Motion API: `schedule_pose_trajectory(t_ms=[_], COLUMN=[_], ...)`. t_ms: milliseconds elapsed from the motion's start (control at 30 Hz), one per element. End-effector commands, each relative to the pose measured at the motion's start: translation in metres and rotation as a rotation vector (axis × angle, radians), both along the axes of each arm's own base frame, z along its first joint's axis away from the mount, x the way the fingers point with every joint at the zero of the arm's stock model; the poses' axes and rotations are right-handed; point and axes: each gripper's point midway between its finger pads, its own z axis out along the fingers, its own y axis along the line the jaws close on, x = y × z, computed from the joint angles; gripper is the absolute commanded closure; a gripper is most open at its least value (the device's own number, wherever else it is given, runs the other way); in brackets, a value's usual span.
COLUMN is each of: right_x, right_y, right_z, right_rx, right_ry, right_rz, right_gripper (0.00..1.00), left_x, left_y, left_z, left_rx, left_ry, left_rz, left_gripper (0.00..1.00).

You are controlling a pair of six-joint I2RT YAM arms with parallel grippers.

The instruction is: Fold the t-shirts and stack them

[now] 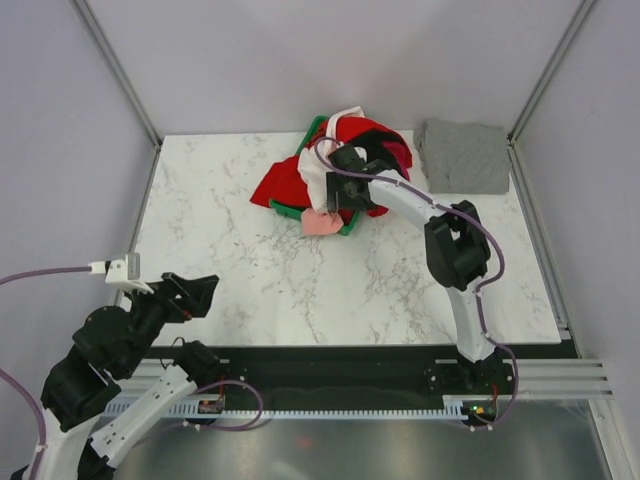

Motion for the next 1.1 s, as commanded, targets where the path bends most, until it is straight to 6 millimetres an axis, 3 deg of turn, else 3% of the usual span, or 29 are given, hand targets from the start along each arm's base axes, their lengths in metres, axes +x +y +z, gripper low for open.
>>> schedule_pose_trajectory(t_ms=[0, 67, 133, 167, 200, 233, 267, 300, 333, 367, 400, 433, 467, 500, 533, 567, 633, 767, 833, 867, 933, 967, 1000, 1033, 1067], right_x=[-0.002, -0.021, -0.035, -0.055, -0.061, -0.07, -0.093, -0.1, -0.111, -0.135, -0.143, -0.153, -0.174, -0.183, -0.194, -0.212, -0.231, -0.246, -0.245, -0.24, -0.24, -0.237, -0.241, -0.239, -0.233], right_y=[0.009, -0.002, -0.015, -0.028, -0.034, -0.04, -0.058, -0.063, -0.069, -0.084, -0.088, -0.095, -0.108, -0.111, -0.114, -0.123, -0.128, -0.131, -0.116, -0.103, -0.068, -0.046, -0.013, 0.004, 0.029], right_z=[-0.019, -0.045, -0.046, -0.065, -0.048, -0.044, -0.057, -0.028, -0.021, -0.028, 0.005, 0.014, 0.012, 0.038, 0.044, 0.042, 0.065, 0.103, 0.118, 0.14, 0.145, 0.166, 0.15, 0.148, 0.16], right_rx=[-0.026, -0.075, -0.098, -0.12, -0.098, -0.093, -0.109, -0.067, -0.048, -0.056, 0.014, 0.032, 0.022, 0.1, 0.127, 0.119, 0.191, 0.257, 0.264, 0.301, 0.263, 0.29, 0.215, 0.186, 0.212], right_ry=[0.068, 0.128, 0.13, 0.168, 0.136, 0.128, 0.162, 0.106, 0.096, 0.129, 0.06, 0.049, 0.079, 0.021, 0.023, 0.056, 0.019, -0.029, -0.046, -0.084, -0.104, -0.141, -0.113, -0.114, -0.132], right_rz=[0.034, 0.029, 0.011, -0.002, -0.017, -0.029, -0.062, -0.078, -0.096, -0.116, -0.147, -0.174, -0.191, -0.22, -0.226, -0.235, -0.255, -0.25, -0.2, -0.18, -0.1, -0.068, 0.008, 0.038, 0.066], right_gripper=[0.18, 0.45, 0.67, 0.76, 0.84, 0.98, 1.0, 1.0, 1.0, 1.0, 1.0, 0.98, 0.84, 0.64, 0.38, 0.3, 0.12, 0.02, 0.03, 0.03, 0.03, 0.03, 0.04, 0.04, 0.04], left_x=[-0.002, -0.002, -0.002, -0.001, -0.001, 0.0, 0.001, 0.001, 0.002, 0.002, 0.002, 0.003, 0.003, 0.004, 0.004, 0.005, 0.005, 0.006, 0.006, 0.006, 0.007, 0.007, 0.007, 0.007, 0.007], left_y=[0.008, 0.008, 0.009, 0.008, 0.007, 0.007, 0.007, 0.008, 0.008, 0.008, 0.008, 0.008, 0.008, 0.008, 0.008, 0.007, 0.006, 0.006, 0.006, 0.006, 0.007, 0.007, 0.007, 0.007, 0.008], left_z=[0.0, -0.001, -0.002, -0.006, -0.005, -0.006, -0.009, -0.008, -0.01, -0.01, -0.01, -0.011, -0.012, -0.012, -0.013, -0.013, -0.015, -0.015, -0.016, -0.016, -0.016, -0.016, -0.017, -0.017, -0.018], left_rx=[-0.062, -0.074, -0.088, -0.089, -0.1, -0.104, -0.104, -0.108, -0.108, -0.111, -0.11, -0.109, -0.108, -0.105, -0.104, -0.101, -0.097, -0.097, -0.097, -0.097, -0.096, -0.097, -0.095, -0.095, -0.096], left_ry=[-0.013, -0.013, -0.018, -0.014, -0.024, -0.024, -0.023, -0.027, -0.026, -0.026, -0.025, -0.022, -0.022, -0.019, -0.017, -0.014, -0.008, -0.008, -0.005, -0.005, -0.005, -0.006, -0.002, -0.003, -0.003], left_rz=[0.048, 0.053, 0.059, 0.06, 0.06, 0.061, 0.062, 0.07, 0.073, 0.077, 0.079, 0.081, 0.082, 0.085, 0.082, 0.082, 0.08, 0.086, 0.086, 0.086, 0.091, 0.091, 0.095, 0.098, 0.101], left_gripper=[0.0, 0.0, 0.0, 0.0, 0.0, 0.0, 0.01, 0.01, 0.01, 0.01, 0.01, 0.01, 0.01, 0.01, 0.02, 0.02, 0.02, 0.02, 0.02, 0.02, 0.03, 0.03, 0.03, 0.03, 0.03])
